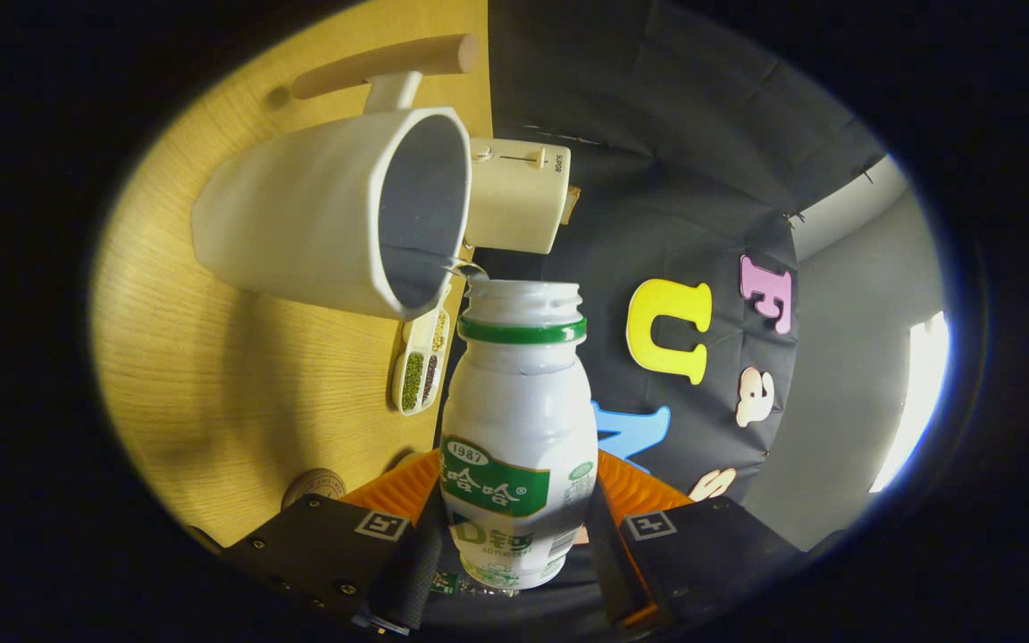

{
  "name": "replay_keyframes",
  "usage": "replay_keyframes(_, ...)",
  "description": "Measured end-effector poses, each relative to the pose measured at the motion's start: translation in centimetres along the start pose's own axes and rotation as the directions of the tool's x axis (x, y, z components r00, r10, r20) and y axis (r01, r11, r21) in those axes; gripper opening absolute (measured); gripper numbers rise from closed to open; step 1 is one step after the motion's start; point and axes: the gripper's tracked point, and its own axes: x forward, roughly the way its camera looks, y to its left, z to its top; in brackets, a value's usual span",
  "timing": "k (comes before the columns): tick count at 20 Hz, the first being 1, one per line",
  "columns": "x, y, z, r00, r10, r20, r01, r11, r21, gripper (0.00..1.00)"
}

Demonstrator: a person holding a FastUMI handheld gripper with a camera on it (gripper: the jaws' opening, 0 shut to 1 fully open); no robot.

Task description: Take the bottle from table, then pour the juice into the cup, finally place the bottle on the coaster

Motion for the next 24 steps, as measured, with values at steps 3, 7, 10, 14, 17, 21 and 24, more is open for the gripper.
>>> replay_keyframes(3,0.05,0.27,0.01,1.0,0.013,-0.002,-0.013,1.0,-0.008,0.73)
replay_keyframes(7,0.03,0.06,0.22,1.0,0.008,0.004,-0.008,1.0,-0.028,0.73)
replay_keyframes(10,0.02,-0.08,0.3,1.0,0.004,0.006,-0.003,0.999,-0.035,0.73)
replay_keyframes(14,0.01,-0.1,0.25,1.0,-0.001,0.006,0.001,0.999,-0.045,0.73)
replay_keyframes(17,0.11,-0.29,0.29,1.0,-0.007,0.005,0.007,0.998,-0.059,0.73)
replay_keyframes(21,-0.06,-0.5,0.52,1.0,-0.011,0.007,0.011,0.998,-0.07,0.73)
replay_keyframes(24,-0.1,-0.51,0.6,1.0,-0.012,0.01,0.013,0.997,-0.074,0.73)
